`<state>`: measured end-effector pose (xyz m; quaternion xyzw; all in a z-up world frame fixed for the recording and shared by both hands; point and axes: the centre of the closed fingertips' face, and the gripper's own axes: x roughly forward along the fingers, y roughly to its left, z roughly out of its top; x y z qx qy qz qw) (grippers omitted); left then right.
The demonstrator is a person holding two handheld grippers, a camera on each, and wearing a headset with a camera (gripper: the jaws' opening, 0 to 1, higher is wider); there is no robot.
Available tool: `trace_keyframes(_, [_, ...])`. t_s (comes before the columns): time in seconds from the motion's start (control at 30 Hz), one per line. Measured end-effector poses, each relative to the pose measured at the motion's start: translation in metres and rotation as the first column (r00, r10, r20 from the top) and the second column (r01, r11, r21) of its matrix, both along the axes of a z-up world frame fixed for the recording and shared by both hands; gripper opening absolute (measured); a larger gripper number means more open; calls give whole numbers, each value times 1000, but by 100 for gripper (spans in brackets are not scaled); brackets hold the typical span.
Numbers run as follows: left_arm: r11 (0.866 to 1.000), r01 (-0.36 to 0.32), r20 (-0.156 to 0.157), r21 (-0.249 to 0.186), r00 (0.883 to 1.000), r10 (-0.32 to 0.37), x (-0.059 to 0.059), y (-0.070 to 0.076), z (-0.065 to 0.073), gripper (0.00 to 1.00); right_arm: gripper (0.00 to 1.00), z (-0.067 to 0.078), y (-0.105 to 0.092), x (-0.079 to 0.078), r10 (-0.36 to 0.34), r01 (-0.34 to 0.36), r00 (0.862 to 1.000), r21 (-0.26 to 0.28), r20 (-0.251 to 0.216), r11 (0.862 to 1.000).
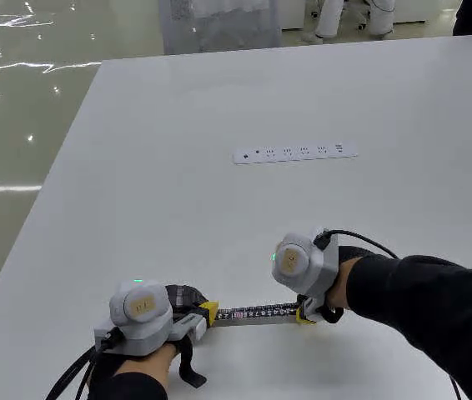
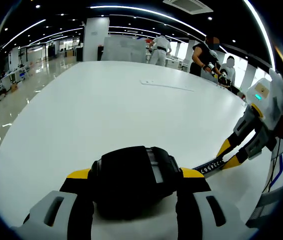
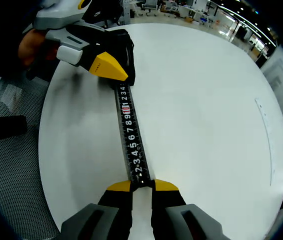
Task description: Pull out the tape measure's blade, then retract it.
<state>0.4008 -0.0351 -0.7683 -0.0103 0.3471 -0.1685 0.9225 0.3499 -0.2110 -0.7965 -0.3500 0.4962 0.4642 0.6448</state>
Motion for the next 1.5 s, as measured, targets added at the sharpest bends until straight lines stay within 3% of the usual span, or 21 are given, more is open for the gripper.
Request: trace_keyframes(1.5, [1000,3,-5,-9,1000,-3,0,0,0,62,9,0,17,4,-5,5,1000,16,7,1000])
